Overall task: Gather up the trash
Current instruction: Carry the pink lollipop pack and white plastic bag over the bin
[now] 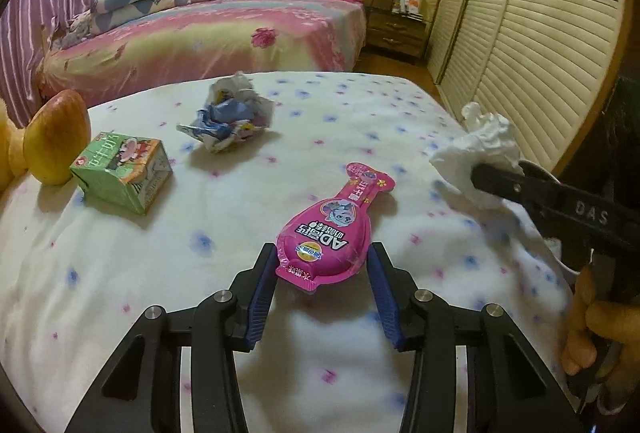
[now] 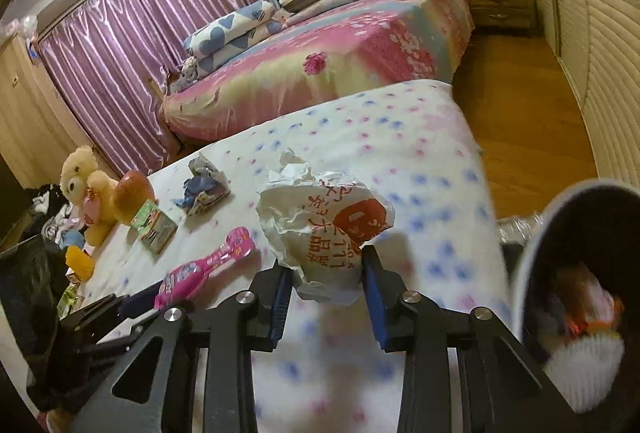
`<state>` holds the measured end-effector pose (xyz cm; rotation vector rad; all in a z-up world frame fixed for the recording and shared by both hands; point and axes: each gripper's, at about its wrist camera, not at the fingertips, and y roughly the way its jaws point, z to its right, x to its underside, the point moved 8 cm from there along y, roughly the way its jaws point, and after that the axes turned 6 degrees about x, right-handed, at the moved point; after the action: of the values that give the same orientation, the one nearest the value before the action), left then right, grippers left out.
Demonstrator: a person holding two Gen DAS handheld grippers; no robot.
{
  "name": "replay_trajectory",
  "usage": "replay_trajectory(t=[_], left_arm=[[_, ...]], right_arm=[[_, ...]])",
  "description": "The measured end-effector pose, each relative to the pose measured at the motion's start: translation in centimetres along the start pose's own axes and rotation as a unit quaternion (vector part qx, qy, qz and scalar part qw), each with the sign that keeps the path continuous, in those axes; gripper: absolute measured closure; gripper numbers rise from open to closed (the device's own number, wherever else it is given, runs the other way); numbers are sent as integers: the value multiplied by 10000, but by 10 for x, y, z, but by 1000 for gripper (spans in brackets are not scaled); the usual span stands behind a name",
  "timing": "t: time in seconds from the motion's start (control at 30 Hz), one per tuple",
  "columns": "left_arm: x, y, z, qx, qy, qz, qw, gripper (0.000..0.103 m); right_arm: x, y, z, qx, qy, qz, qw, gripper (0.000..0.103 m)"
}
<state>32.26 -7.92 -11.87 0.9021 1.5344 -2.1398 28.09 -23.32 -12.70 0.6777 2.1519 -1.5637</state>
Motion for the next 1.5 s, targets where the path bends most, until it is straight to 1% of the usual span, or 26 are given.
replay_trajectory(t=[0.17, 0.37, 0.73, 1.0, 1.5], left_arm=[[7, -14, 22, 194, 33, 63, 9998, 59], [10, -26, 50, 371, 151, 110, 9991, 59], [17, -29, 91, 599, 332, 66, 9976, 59], [16, -24, 113, 700, 463, 20, 9965, 59], [12, -11, 138, 799, 644, -37, 9947, 59]], right_arm=[[18, -28, 18, 106, 174, 79, 9998, 69], [30, -53, 34, 216, 308, 195, 9991, 69], [43, -84, 50, 290, 455, 371, 9979, 69], [47, -92, 66, 399, 574, 397, 9968, 69], [48, -105, 93, 550, 781, 492, 9942, 69]])
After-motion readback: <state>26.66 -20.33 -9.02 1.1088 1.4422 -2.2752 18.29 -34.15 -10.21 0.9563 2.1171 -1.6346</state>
